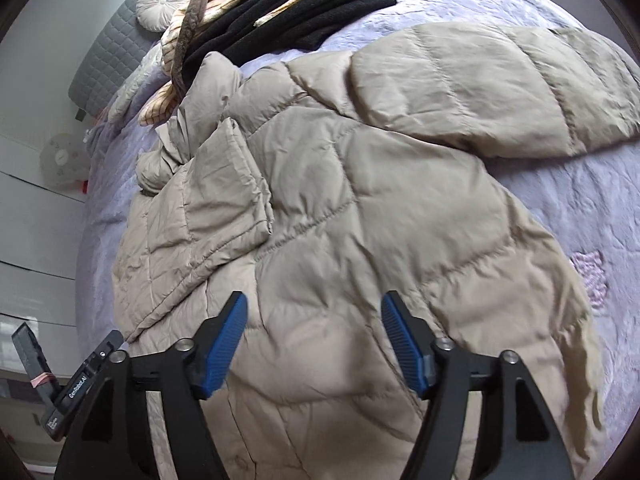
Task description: Fold large clothes
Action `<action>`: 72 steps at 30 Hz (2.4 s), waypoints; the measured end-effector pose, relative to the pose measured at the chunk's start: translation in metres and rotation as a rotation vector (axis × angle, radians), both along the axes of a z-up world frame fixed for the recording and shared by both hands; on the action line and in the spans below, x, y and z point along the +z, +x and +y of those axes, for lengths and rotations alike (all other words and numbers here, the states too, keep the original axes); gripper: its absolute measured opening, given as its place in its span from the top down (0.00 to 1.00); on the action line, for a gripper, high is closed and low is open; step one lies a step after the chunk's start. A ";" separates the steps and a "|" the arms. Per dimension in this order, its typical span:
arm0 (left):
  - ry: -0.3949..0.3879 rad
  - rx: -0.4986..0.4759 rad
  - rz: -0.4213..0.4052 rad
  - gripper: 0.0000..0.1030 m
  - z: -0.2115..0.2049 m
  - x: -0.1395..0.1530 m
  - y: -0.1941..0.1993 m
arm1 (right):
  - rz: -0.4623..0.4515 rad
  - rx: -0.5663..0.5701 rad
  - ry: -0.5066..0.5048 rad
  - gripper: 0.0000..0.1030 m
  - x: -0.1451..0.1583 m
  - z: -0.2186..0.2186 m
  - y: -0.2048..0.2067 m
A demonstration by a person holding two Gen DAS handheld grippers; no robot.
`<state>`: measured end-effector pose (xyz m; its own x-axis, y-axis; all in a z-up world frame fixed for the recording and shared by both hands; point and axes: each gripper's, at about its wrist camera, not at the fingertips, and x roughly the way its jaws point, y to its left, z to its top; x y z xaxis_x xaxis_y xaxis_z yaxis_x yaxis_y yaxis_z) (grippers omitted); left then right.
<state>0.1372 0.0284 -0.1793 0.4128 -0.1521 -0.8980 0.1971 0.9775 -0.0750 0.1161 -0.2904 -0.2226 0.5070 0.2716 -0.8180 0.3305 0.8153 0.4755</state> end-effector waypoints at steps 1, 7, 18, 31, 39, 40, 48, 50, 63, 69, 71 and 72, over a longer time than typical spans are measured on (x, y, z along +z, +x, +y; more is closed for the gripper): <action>0.003 -0.010 -0.003 0.04 -0.008 0.001 -0.003 | 0.000 -0.008 0.004 0.22 0.001 -0.004 -0.003; 0.045 -0.076 -0.005 0.00 -0.055 0.005 -0.022 | -0.033 -0.107 0.046 0.00 0.002 -0.048 -0.032; 0.048 -0.183 0.077 0.00 -0.136 0.004 -0.031 | 0.001 -0.284 0.082 0.00 0.004 -0.142 -0.058; 0.049 -0.214 0.111 0.00 -0.189 -0.009 -0.039 | -0.101 -0.584 0.350 0.00 -0.042 -0.272 -0.070; 0.063 -0.220 0.117 0.00 -0.205 -0.017 -0.044 | -0.213 -0.719 0.534 0.01 -0.067 -0.316 -0.050; 0.063 -0.218 0.117 0.00 -0.206 -0.017 -0.044 | -0.227 -0.736 0.557 0.03 -0.068 -0.320 -0.047; 0.082 -0.199 0.107 0.00 -0.204 -0.018 -0.040 | -0.255 -0.738 0.670 0.88 -0.069 -0.331 -0.018; 0.081 -0.191 0.103 0.00 -0.200 -0.019 -0.038 | -0.272 -0.689 0.604 0.91 -0.052 -0.326 -0.010; 0.068 -0.096 0.039 0.00 -0.138 -0.007 -0.011 | -0.434 -0.107 0.154 0.92 0.102 -0.152 0.086; 0.142 0.007 0.003 0.00 -0.088 -0.007 0.008 | -0.439 0.351 -0.173 0.92 0.117 0.037 0.115; 0.154 0.042 0.003 0.00 -0.069 -0.011 0.013 | -0.377 0.461 -0.257 0.92 0.090 0.088 0.118; 0.158 0.057 0.006 0.00 -0.060 -0.012 0.016 | -0.344 0.496 -0.276 0.92 0.074 0.103 0.117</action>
<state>0.1529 -0.0319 -0.1915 0.4113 0.0150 -0.9114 0.1410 0.9868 0.0798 0.2327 -0.1873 -0.1484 0.6205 0.3437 -0.7049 -0.2483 0.9387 0.2391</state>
